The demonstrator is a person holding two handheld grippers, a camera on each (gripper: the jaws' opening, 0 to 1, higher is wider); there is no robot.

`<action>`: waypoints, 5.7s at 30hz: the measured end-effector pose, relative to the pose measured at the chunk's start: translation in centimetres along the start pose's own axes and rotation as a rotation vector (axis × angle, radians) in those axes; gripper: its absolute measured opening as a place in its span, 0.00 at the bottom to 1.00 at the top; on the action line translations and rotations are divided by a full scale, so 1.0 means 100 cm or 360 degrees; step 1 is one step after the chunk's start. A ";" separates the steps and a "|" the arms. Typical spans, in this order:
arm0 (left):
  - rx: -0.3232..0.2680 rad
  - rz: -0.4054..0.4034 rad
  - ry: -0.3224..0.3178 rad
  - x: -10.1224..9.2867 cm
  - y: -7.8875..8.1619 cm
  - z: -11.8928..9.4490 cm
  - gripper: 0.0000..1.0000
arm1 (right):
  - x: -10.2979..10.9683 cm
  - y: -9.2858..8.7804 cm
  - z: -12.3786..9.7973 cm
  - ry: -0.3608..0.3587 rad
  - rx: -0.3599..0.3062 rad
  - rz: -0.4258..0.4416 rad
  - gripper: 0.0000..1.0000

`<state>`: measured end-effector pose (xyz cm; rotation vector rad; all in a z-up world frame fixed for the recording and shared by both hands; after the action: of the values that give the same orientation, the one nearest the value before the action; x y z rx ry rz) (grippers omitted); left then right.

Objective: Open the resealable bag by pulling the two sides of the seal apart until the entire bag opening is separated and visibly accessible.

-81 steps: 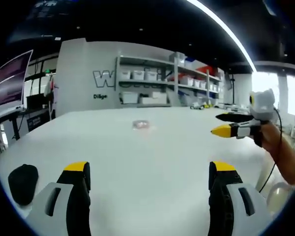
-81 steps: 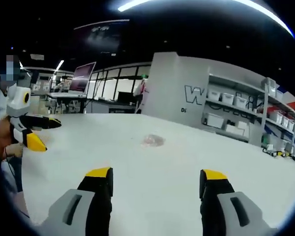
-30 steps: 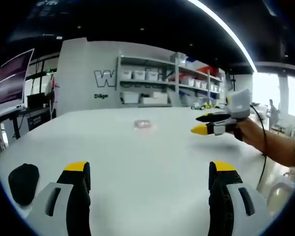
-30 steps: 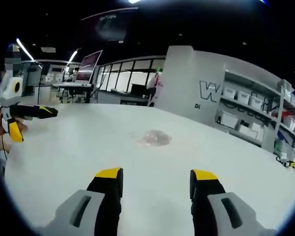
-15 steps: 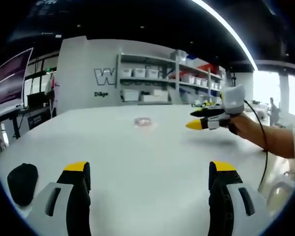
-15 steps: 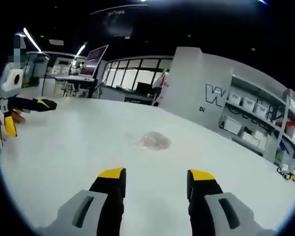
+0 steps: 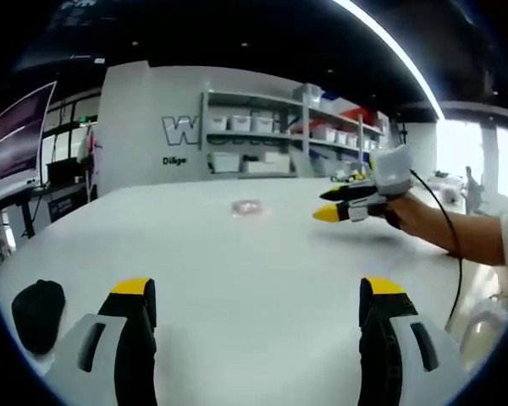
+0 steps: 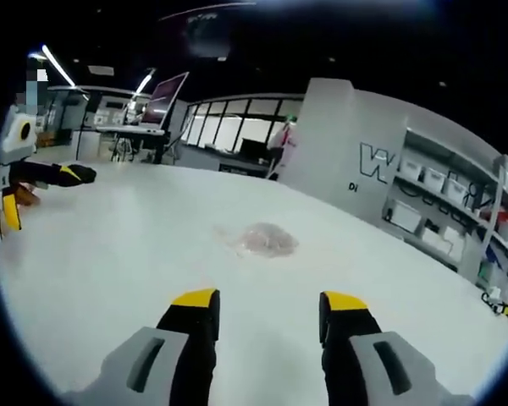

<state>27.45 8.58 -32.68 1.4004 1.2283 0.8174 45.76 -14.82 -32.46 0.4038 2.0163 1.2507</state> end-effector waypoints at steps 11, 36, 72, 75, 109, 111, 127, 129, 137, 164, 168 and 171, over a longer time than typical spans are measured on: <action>0.0002 0.0005 0.0005 0.000 0.001 0.001 0.99 | -0.013 0.001 0.015 -0.0014 -0.0009 0.0004 0.43; 0.0001 -0.0009 0.0002 0.002 0.001 0.002 0.99 | -0.022 -0.001 0.048 -0.0002 0.0045 -0.0061 0.39; 0.0009 -0.0034 0.0011 0.008 0.000 0.003 0.99 | -0.033 0.009 0.109 0.0066 0.0049 -0.0210 0.33; 0.0009 -0.0035 0.0015 0.010 0.000 0.003 0.99 | -0.031 0.012 0.112 0.0086 0.0029 -0.0231 0.32; 0.0016 -0.0056 0.0023 0.014 -0.001 0.003 0.98 | 0.006 0.033 0.138 0.0277 -0.0119 -0.0524 0.12; 0.0016 -0.0057 0.0023 0.014 0.000 0.003 0.98 | 0.007 0.033 0.139 0.0280 -0.0126 -0.0534 0.09; 0.0022 -0.0056 0.0025 0.014 -0.001 0.004 0.98 | 0.001 0.039 0.137 0.0285 -0.0175 -0.0426 0.00; 0.0022 -0.0055 0.0027 0.014 -0.001 0.004 0.98 | -0.001 0.040 0.137 0.0281 -0.0190 -0.0376 0.00; 0.0023 -0.0061 0.0030 0.015 -0.002 0.003 0.98 | -0.019 0.049 0.139 0.0275 -0.0248 -0.0058 0.00; 0.0002 -0.0067 0.0020 0.012 -0.001 0.001 0.98 | -0.012 0.070 0.085 0.0249 -0.0406 0.0210 0.00; 0.0001 -0.0068 0.0013 0.010 -0.001 0.002 0.98 | -0.014 0.073 0.081 0.0255 -0.0430 0.0210 0.00; -0.0002 -0.0072 0.0007 0.009 -0.001 0.003 0.97 | -0.014 0.073 0.079 0.0258 -0.0437 0.0216 0.00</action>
<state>27.89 9.35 -32.92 1.3656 1.2580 0.7904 51.64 -7.03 -27.70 0.3186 1.9374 1.6664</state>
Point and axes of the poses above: the point that each gripper's makers call its tool centre point, and the gripper's own axes: z roughly forward along the fingers, x roughly to its left, y roughly out of its top, the point moved 6 cm from there along -z, roughly backward along the fingers, and after that the axes turned 7 degrees about -z, right-handed, at the moved point
